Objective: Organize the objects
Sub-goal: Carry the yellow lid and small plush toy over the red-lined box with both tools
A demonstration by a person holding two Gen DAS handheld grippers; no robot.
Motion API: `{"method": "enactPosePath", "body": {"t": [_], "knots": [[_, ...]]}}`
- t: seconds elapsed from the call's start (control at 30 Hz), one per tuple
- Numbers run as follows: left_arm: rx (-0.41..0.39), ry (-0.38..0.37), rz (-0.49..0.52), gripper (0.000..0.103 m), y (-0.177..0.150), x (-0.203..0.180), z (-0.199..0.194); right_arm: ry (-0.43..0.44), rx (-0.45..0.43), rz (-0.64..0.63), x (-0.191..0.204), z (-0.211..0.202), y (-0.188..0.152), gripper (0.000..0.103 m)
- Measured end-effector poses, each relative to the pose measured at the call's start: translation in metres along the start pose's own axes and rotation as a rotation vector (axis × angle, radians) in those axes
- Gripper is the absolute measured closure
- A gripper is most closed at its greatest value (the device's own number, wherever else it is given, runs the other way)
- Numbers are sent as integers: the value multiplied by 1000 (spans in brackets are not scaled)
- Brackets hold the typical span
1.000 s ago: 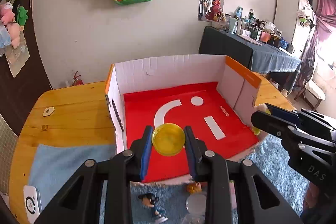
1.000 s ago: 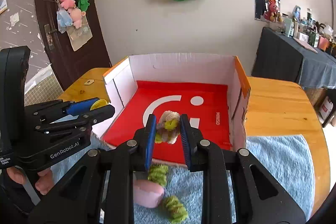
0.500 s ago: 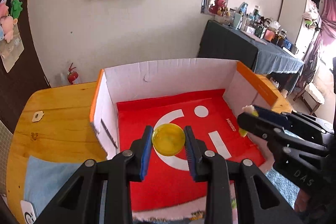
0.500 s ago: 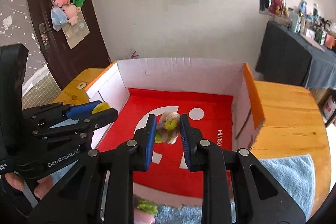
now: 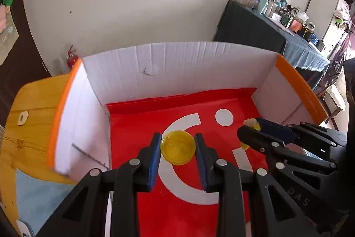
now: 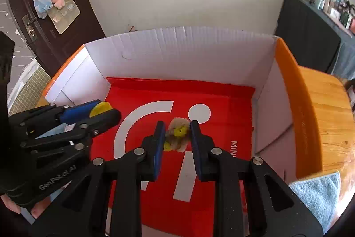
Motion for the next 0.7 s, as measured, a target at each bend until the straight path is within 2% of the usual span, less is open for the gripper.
{"method": "enactPosePath", "body": {"t": [0.27, 0.47, 0.7], "knots": [[100, 10, -40, 72, 3, 12, 32, -34, 97, -9, -6, 25, 5, 81], [127, 38, -51, 72, -3, 20, 39, -68, 146, -28, -9, 33, 2, 81], [156, 27, -71, 72, -11, 26, 42, -75, 197, -29, -13, 38, -2, 81]]}}
Point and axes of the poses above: each gripper's, at about its wrist camera, not at the fingertips, and z roughly the way its jaws point, x to its left, y to its top, the point moved 2 cm from there along z, roughly the way its jaws point, and after that the axes turned 8 degrees about -y, right-handed, at the moved point
